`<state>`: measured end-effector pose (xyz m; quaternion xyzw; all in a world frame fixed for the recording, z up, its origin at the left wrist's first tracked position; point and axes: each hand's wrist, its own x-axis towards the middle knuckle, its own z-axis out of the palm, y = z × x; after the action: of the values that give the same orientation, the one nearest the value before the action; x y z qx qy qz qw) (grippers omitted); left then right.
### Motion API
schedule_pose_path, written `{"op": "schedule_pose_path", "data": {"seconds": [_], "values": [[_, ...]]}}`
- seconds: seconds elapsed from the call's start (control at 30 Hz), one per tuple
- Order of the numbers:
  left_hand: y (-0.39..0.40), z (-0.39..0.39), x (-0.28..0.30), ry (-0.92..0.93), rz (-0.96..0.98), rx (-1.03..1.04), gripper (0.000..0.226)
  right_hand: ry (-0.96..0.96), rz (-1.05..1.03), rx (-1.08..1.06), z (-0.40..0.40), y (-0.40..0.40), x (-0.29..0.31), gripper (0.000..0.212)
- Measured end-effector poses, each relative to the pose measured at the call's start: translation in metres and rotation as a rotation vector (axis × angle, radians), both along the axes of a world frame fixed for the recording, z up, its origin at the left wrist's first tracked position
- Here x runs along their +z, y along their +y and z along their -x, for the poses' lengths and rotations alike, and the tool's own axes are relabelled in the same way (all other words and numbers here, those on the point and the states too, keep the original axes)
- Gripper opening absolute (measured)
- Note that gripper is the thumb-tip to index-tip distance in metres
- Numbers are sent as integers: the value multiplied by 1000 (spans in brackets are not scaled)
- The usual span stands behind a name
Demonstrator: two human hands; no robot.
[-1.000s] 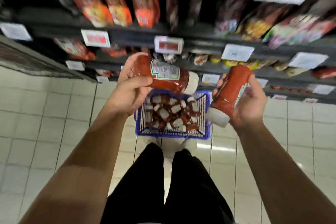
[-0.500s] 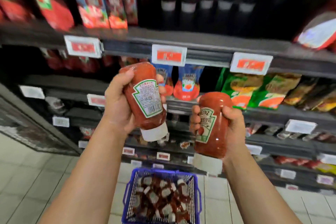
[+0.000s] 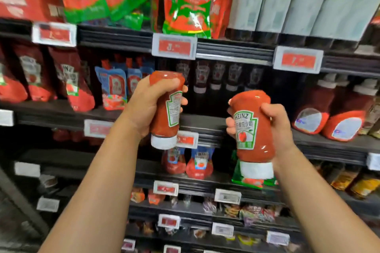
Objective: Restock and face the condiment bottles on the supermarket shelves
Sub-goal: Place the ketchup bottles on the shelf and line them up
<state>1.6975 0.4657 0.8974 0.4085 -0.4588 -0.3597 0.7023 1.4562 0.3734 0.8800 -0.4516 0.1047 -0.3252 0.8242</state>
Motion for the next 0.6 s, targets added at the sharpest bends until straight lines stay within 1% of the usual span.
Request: {"op": "schedule_pose_path", "data": {"seconds": [0.07, 0.13, 0.17, 0.23, 0.33, 0.4, 0.43, 0.5, 0.53, 0.57, 0.6], "values": [[-7, -9, -1, -28, 14, 15, 62, 132, 60, -103, 0, -9, 12, 80], [-15, -21, -1, -64, 5, 28, 64, 227, 78, -182, -1, -17, 19, 74], [-19, -28, -1, -89, -4, 35, 60, 251, 74, -212, -3, -20, 21, 69], [-28, -40, 0, -133, -23, 36, 46, 302, 84, -276, -12, -27, 22, 67], [-44, -53, -2, -136, -49, 12, 31, 404, 195, -384, -33, -38, 19, 64], [-52, -60, -5, -97, -75, -6, 28, 509, 391, -461, -47, -45, 17, 54], [-55, -63, -7, -77, -89, -19, 30, 605, 552, -501, -54, -49, 17, 48], [-61, -67, -10, -36, -109, -44, 34, 894, 967, -553, -69, -55, 19, 41], [-63, -67, -10, -16, -119, -53, 34, 1047, 1148, -523, -79, -58, 20, 41], [-64, -67, -10, 2, -128, -58, 34, 1186, 1286, -455, -89, -61, 19, 47], [-65, -67, -9, 17, -135, -62, 34, 1293, 1379, -370, -100, -66, 16, 56]]}}
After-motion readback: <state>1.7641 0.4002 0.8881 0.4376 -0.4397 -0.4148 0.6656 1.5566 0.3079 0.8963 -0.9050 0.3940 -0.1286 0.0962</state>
